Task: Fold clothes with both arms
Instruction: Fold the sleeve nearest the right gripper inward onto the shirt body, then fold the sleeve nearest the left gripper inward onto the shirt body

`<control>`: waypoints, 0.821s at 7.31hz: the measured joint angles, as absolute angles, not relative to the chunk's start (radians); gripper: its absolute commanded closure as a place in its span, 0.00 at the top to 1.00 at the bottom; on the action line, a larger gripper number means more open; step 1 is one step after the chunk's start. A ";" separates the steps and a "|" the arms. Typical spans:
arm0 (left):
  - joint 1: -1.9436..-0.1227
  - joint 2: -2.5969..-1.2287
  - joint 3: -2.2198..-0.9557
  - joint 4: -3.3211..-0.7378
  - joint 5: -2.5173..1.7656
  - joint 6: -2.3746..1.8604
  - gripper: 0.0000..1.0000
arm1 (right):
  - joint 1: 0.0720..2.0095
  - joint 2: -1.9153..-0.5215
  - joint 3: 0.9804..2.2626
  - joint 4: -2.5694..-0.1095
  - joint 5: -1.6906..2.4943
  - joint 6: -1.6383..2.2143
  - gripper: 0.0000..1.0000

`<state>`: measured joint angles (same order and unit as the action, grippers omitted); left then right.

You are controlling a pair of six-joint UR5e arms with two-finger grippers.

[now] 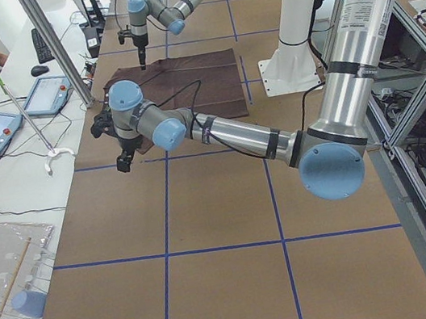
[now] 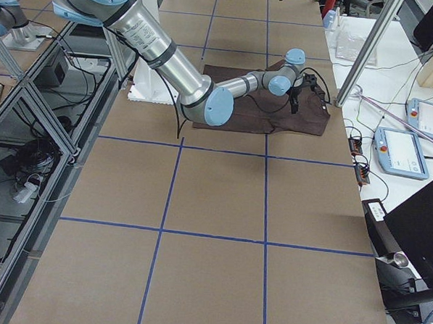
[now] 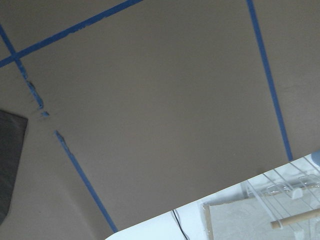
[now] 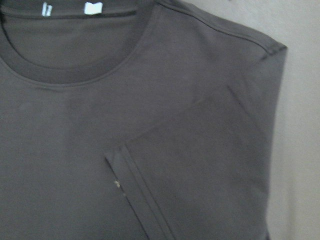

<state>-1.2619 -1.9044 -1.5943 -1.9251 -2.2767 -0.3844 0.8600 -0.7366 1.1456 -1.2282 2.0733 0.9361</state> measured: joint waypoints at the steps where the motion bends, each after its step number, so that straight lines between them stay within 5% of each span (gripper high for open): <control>1: -1.198 -1.957 -1.573 -1.944 -2.237 -0.510 1.00 | 0.879 -0.788 1.275 -1.369 2.099 0.940 1.00; 3: -1.087 -2.064 -1.441 -2.092 -2.150 -0.788 1.00 | 0.899 -0.855 1.491 -1.600 2.125 0.942 1.00; 6: -0.952 -2.181 -1.217 -2.272 -1.917 -0.982 0.99 | 0.903 -1.005 1.688 -1.624 2.154 0.945 1.00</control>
<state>-0.9518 -2.1808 -1.2173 -2.2722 -1.9174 -0.9817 0.9033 -1.0055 1.6879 -1.6245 2.1535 0.9445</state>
